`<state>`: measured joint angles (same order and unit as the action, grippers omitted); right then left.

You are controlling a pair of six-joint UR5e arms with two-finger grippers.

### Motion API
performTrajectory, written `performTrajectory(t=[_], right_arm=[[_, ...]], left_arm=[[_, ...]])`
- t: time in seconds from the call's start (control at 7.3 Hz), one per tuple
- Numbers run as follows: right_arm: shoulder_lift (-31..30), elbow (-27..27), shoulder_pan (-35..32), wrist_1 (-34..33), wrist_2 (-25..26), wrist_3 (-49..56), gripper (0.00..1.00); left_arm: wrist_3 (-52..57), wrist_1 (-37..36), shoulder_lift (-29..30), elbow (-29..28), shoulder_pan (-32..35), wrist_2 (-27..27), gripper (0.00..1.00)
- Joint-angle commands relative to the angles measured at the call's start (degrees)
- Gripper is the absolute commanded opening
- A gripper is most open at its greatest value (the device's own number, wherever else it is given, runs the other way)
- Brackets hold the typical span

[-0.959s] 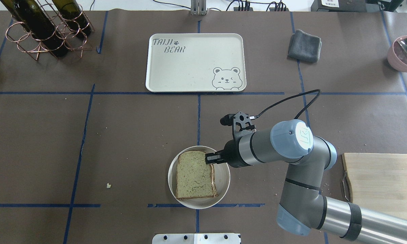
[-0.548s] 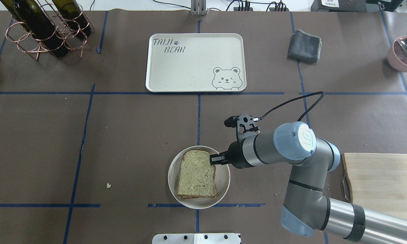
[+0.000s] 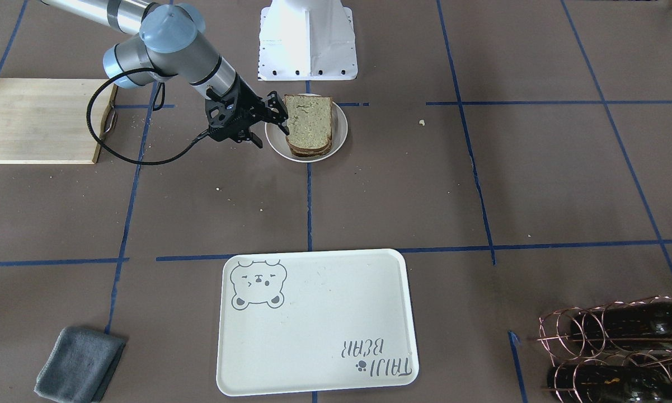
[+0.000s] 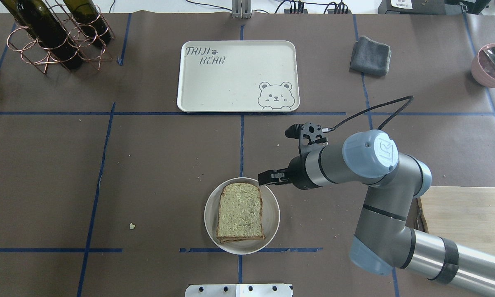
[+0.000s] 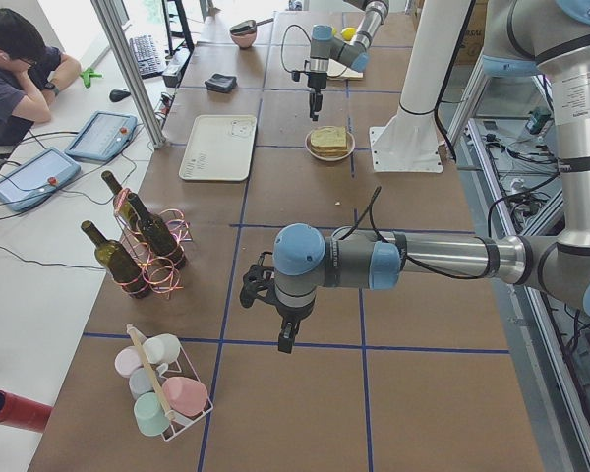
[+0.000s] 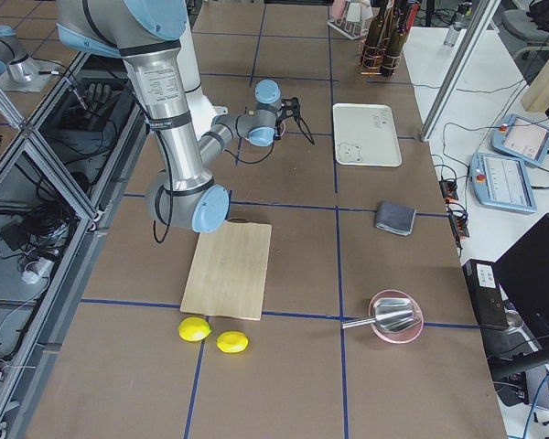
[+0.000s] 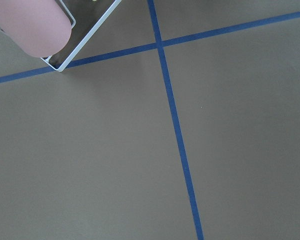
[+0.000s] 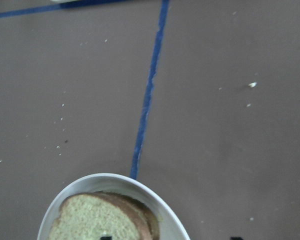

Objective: Make sandwich and place on tray

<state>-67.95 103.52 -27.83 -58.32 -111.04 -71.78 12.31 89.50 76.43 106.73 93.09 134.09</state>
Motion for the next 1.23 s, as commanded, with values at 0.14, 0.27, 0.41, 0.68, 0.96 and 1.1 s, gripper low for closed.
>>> performTrajectory(t=[0.14,0.27,0.41,0.68,0.96,1.1], right_arm=[[-0.2,4.5,-11.1,-20.6,-6.5,7.4,1.0],[-1.5,4.5,-14.5,-24.6,-7.7,15.3,1.0],[-4.2,4.5,-18.2,-25.6,-9.0,23.5,1.0],[-12.9,4.5,-29.1,-25.4,-14.1,41.8,1.0],[-23.3,4.6,-39.3,-25.0,-17.6,61.3,1.0],[-28.1,4.8,-45.4,-25.4,-21.5,67.2,1.0]], left_arm=[[0.0,0.9,0.3,3.8,0.7,-5.8,1.0],[0.2,3.5,0.6,4.7,0.3,-7.5,1.0],[0.1,7.2,1.0,5.1,0.1,-7.5,1.0],[-0.3,21.9,4.5,3.1,-0.1,-6.9,1.0],[-1.1,30.2,4.5,-0.7,-0.7,6.0,1.0],[-7.4,31.8,5.5,0.2,-1.8,10.4,1.0]])
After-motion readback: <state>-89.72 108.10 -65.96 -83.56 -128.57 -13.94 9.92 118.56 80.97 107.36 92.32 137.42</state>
